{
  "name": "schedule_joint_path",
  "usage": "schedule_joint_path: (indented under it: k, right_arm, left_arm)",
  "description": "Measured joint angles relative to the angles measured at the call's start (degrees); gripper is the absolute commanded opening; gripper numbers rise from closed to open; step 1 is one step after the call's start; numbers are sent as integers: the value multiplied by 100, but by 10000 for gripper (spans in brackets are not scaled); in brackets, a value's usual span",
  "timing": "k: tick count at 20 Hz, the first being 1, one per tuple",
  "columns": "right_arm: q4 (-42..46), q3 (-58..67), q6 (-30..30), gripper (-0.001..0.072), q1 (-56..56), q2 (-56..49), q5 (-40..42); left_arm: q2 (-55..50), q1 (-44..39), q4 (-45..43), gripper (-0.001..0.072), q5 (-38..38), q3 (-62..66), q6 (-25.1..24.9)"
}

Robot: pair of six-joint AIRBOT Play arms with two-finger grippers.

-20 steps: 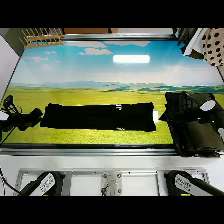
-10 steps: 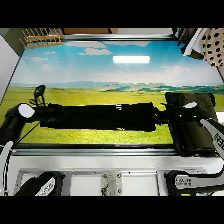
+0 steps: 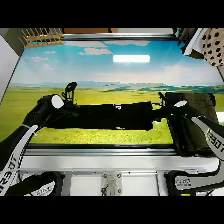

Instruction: Fold the clothes and pants, and hang the long-sleeved shirts on hangers.

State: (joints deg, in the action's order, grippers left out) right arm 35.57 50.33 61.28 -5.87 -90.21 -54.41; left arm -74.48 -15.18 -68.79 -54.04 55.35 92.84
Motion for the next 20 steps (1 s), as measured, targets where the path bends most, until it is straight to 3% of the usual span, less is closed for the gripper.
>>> schedule_joint_path:
  k: [9, 14, 20]
  right_arm:
    - [2723, 1873, 1537, 11, -616, 1274, -2009]
    - [3289, 3215, 2118, 11, -179, 1438, -2999]
    - [3517, 4111, 2601, 11, 579, 1460, -3394]
  left_arm:
    - [-1486, -839, 518, 7, 129, 1344, -48]
    - [-2623, -1491, 1073, 6, 177, 2562, -164]
    - [-3729, -2190, 1296, 7, 15, 3786, -188]
